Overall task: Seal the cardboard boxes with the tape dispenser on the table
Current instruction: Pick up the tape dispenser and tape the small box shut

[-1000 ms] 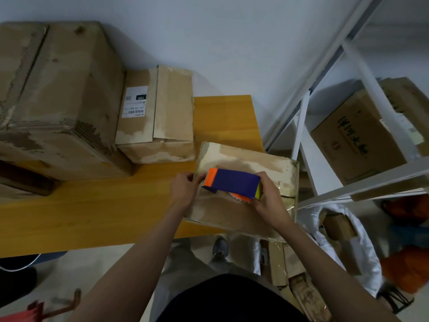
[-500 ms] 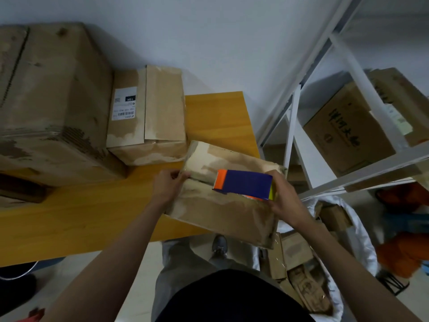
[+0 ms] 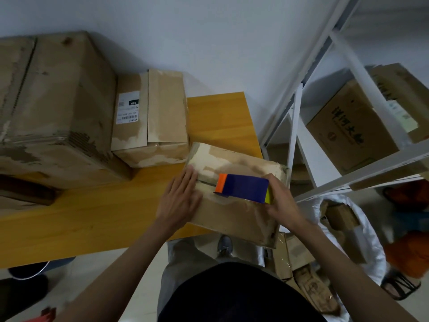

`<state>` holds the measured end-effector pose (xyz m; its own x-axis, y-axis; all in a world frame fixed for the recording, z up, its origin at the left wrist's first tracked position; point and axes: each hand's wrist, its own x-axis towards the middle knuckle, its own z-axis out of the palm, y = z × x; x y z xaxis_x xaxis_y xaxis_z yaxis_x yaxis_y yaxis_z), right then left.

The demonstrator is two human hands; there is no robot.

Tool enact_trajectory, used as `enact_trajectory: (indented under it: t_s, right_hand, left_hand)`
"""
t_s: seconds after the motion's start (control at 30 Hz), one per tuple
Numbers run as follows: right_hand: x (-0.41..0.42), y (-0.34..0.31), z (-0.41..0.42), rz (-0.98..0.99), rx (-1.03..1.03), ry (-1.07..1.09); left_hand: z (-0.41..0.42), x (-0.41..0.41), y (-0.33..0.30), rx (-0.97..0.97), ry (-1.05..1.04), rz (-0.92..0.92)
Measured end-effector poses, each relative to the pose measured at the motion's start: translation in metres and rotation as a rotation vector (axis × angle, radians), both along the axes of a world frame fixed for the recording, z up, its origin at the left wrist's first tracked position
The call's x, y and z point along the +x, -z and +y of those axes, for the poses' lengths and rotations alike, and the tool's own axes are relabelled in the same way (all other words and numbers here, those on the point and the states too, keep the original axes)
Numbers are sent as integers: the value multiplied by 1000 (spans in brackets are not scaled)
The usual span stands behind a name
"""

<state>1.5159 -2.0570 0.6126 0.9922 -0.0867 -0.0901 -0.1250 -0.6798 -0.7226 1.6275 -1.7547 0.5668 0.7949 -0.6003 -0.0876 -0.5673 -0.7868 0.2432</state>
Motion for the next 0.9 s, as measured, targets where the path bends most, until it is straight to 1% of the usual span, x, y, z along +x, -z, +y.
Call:
enact_trajectory:
  t_s: [0.07, 0.2, 0.27, 0.33, 0.43, 0.6, 0.67, 0.8, 0.9]
  right_hand:
    - [0, 1, 1, -3, 6, -6]
    - [1, 2, 5, 10, 4, -7]
    - [4, 1, 9, -10, -1, -6]
    - [6, -1, 12, -22, 3, 1]
    - [5, -2, 13, -16, 6, -8]
    - [0, -9, 13, -15, -11, -18]
    - [-9, -15, 5, -20, 2, 22]
    - [-46, -25, -33, -66, 50, 182]
    - [-61, -25, -36, -60, 32, 176]
  left_hand:
    - [0, 1, -2, 67, -4, 15]
    - [-2, 5, -4, 132, -20, 57]
    - [-9, 5, -8, 175, -54, 21]
    - [-21, 0, -12, 149, -45, 17]
    - [-33, -9, -9, 81, 87, 120]
    - [-32, -9, -2, 110, 113, 145]
    - [-29, -5, -3, 103, 131, 137]
    - [-27, 1, -3, 62, 127, 133]
    - [-29, 2, -6, 87, 143, 132]
